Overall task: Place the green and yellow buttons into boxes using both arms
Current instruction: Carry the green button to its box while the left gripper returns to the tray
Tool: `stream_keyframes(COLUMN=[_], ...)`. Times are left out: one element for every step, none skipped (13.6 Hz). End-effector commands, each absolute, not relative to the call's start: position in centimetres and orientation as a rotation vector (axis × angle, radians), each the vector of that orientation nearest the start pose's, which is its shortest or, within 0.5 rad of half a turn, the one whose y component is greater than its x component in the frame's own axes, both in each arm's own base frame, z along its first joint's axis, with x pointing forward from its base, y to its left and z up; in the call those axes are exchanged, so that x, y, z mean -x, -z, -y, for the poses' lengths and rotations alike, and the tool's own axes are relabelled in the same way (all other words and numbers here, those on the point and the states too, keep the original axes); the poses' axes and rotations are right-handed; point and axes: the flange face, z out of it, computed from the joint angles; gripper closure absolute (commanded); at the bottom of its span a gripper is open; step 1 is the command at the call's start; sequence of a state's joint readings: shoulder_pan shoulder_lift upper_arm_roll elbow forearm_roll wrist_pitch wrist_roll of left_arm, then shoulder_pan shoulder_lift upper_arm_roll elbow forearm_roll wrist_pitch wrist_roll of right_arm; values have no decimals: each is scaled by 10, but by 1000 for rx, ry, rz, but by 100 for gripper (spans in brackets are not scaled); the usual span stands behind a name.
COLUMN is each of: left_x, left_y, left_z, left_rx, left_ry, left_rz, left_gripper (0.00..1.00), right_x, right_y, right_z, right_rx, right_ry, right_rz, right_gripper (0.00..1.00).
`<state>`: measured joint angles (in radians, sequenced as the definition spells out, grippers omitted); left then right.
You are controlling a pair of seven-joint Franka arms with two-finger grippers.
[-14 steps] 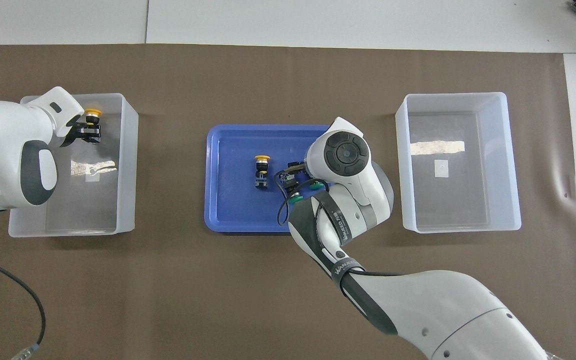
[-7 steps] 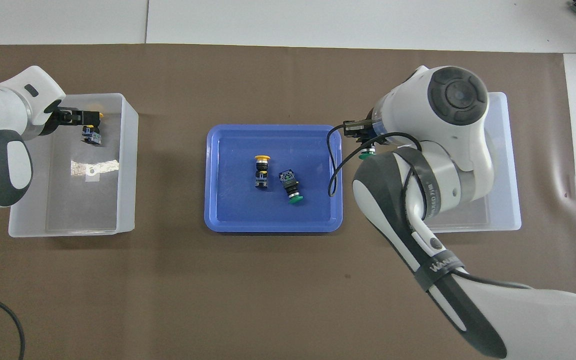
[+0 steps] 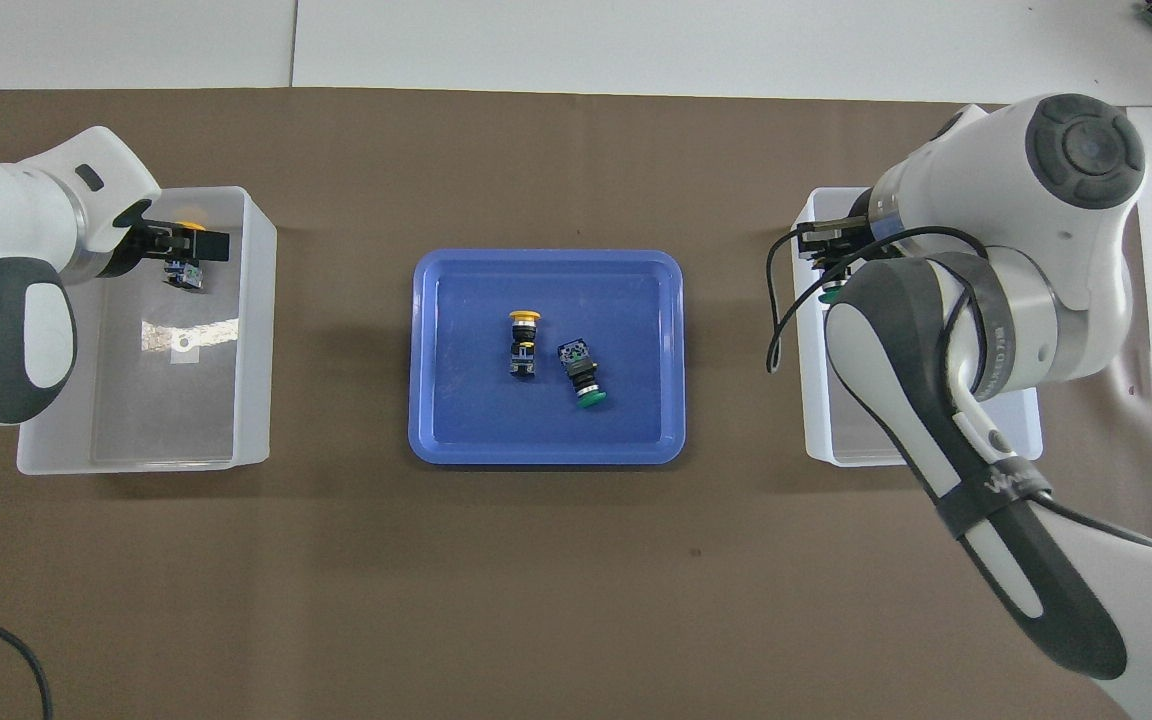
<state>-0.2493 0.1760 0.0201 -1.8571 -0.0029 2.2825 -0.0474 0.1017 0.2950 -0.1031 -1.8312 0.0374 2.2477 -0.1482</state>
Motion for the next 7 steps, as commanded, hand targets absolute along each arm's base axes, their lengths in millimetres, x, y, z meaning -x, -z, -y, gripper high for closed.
stream_keyframes(left_x=[-602, -599, -594, -589, -584, -579, -574], left_y=[-442, -436, -428, -419, -411, -409, -393], left_z=[185, 201, 221, 238, 257, 273, 294], left_rx=[3145, 3150, 3158, 3162, 3167, 3178, 3185], left_ry=[357, 352, 335, 324, 324, 333, 315], left_rz=[-244, -225, -204, -198, -184, -151, -119], left_gripper=[0, 0, 0, 0, 0, 0, 0], right_x=[-621, -617, -613, -610, -608, -609, -609], right_y=[-352, -344, -335, -328, -324, -322, -319], right_z=[9, 10, 11, 15, 22, 22, 22], right_rx=[3131, 3133, 3134, 3136, 3139, 3139, 3140], right_ry=[234, 243, 262, 284, 298, 296, 289], right_rz=[265, 262, 256, 250, 233, 233, 228], right_gripper=[100, 100, 100, 100, 100, 100, 100])
